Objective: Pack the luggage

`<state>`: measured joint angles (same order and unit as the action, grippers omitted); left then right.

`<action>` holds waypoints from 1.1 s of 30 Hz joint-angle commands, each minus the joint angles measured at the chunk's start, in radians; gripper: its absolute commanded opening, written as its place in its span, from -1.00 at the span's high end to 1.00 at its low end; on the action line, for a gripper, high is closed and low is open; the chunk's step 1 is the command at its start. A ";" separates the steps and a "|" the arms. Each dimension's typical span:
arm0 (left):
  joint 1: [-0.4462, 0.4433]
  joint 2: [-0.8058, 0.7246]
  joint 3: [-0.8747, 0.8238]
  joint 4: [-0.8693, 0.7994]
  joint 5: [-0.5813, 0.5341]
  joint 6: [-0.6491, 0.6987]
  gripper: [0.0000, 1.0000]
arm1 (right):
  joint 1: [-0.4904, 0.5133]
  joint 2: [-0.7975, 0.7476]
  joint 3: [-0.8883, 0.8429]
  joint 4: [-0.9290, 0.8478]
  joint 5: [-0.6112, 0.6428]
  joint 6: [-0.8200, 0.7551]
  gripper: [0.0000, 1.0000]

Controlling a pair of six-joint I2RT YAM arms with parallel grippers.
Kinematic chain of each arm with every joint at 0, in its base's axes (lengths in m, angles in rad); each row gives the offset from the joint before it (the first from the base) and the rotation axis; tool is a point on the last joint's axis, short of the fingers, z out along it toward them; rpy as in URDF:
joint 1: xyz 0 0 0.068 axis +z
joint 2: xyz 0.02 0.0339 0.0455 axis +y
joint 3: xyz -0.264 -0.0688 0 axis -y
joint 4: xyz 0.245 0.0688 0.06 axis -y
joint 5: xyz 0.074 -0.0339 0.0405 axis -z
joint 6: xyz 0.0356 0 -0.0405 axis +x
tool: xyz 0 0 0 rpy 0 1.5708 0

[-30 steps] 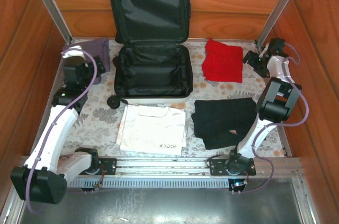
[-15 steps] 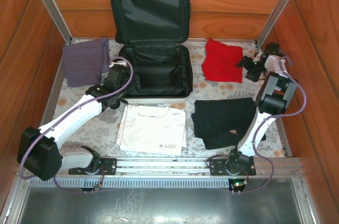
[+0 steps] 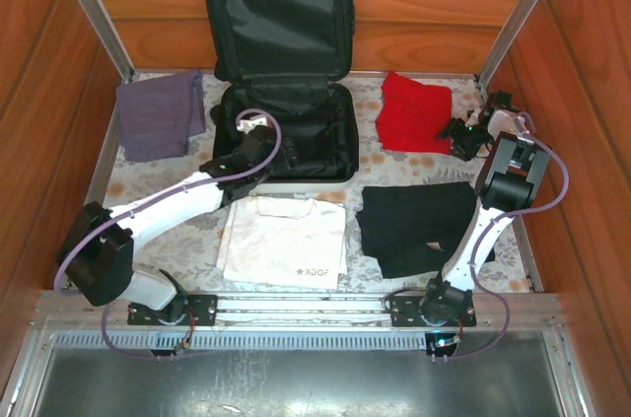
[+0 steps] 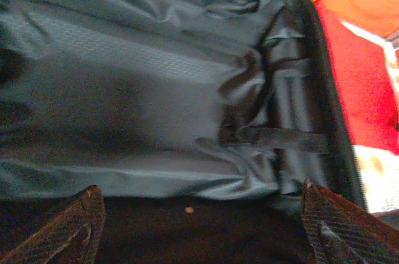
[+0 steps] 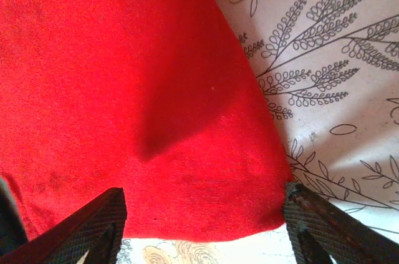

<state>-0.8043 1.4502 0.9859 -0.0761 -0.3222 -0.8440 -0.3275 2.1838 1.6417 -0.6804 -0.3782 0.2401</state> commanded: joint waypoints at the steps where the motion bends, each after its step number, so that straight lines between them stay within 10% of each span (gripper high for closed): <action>1: -0.075 0.005 0.036 0.044 -0.155 -0.141 -0.71 | 0.005 0.007 -0.032 0.007 0.022 -0.013 -0.42; 9: -0.141 0.056 0.089 0.049 -0.131 -0.214 -0.71 | 0.011 -0.044 -0.119 0.050 0.091 -0.017 0.47; 17: -0.159 0.063 0.093 0.060 -0.077 -0.218 -0.72 | 0.011 -0.149 -0.250 0.095 0.098 0.025 0.91; 33: -0.157 0.055 0.085 0.035 0.055 -0.126 -0.75 | 0.084 -0.657 -0.940 0.546 -0.002 0.735 0.91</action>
<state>-0.9581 1.5181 1.0611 -0.0235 -0.3050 -1.0092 -0.2893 1.5764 0.7444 -0.2436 -0.3595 0.7933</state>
